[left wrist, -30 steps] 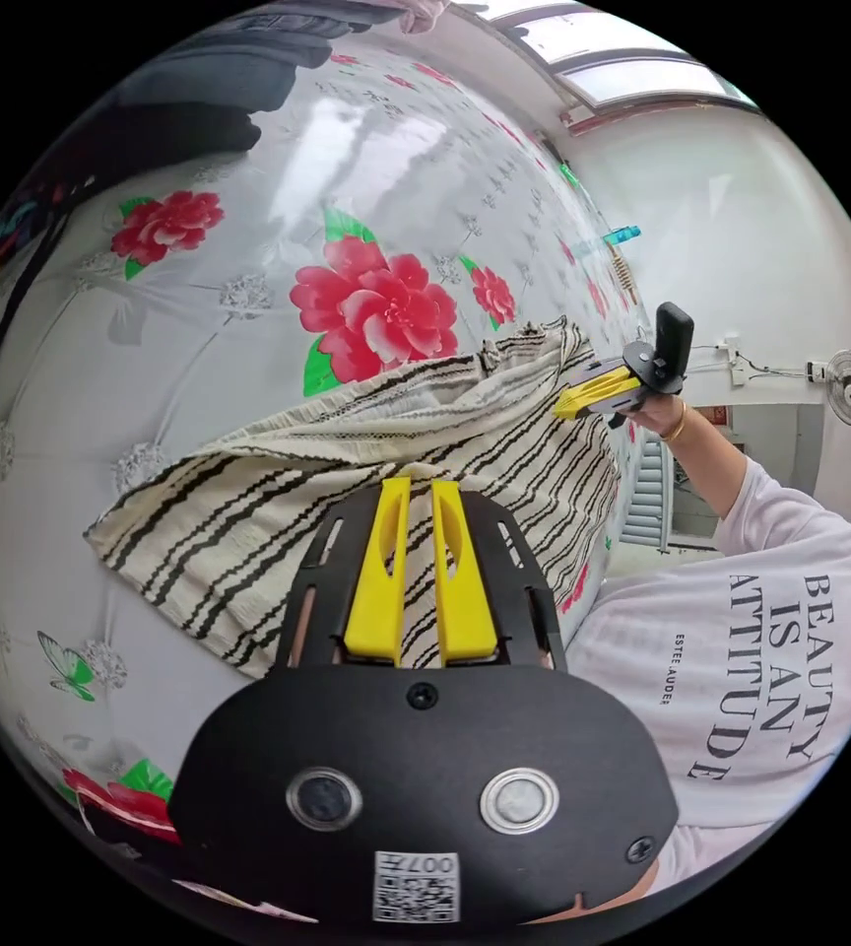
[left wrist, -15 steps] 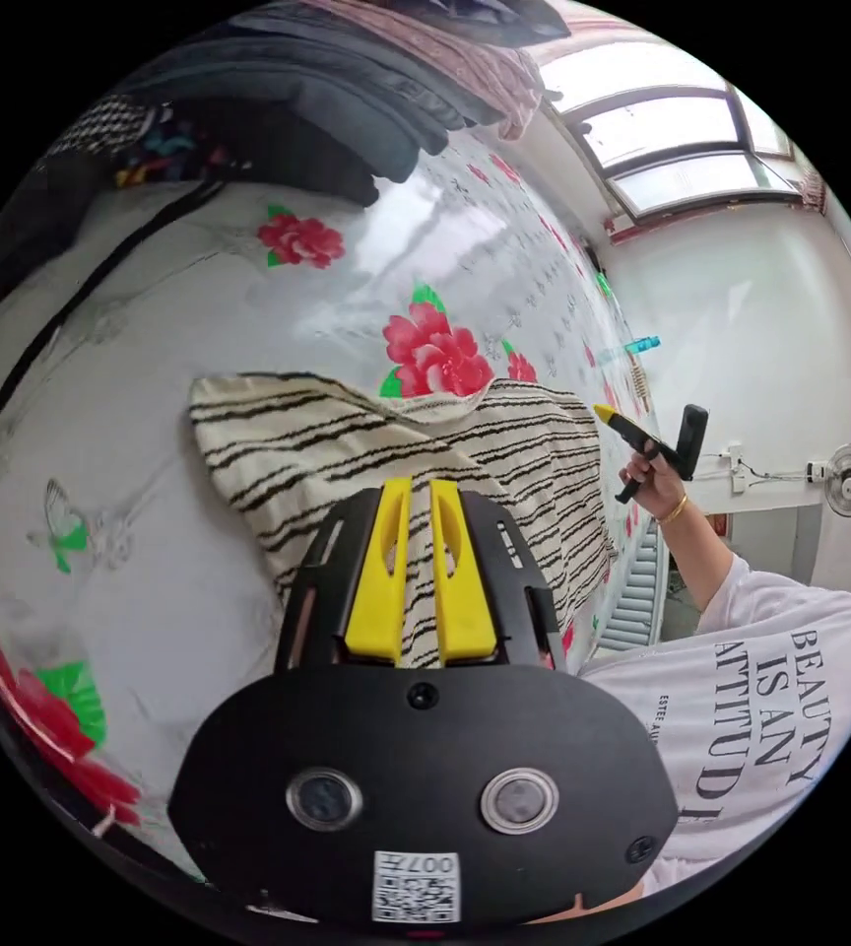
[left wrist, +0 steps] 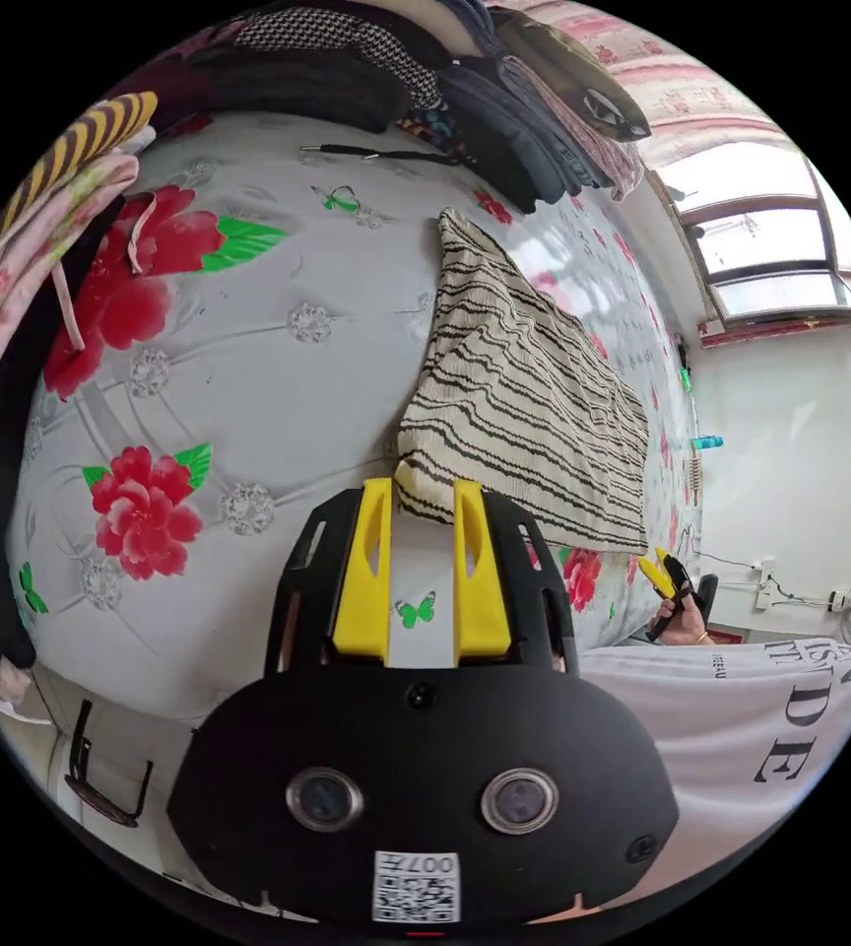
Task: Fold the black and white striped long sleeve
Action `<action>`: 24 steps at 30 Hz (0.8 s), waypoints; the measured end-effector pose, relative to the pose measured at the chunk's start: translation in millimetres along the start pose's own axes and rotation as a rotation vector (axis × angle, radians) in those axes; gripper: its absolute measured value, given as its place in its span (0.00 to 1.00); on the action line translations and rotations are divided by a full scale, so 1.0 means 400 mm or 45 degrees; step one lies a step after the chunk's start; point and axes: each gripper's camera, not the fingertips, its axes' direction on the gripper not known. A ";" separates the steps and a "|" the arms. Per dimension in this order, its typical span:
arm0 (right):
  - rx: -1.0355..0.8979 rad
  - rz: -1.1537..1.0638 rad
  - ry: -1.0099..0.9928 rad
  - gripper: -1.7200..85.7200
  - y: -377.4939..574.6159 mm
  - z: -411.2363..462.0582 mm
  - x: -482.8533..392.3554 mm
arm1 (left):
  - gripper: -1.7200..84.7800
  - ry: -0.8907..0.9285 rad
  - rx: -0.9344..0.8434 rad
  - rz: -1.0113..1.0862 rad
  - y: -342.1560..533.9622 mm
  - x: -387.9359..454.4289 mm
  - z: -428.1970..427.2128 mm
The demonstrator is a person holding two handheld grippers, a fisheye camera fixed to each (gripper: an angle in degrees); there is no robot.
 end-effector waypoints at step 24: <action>-0.563 -1.588 -0.368 0.02 0.054 0.503 -1.435 | 0.07 0.370 0.157 -0.132 0.101 -0.173 -0.142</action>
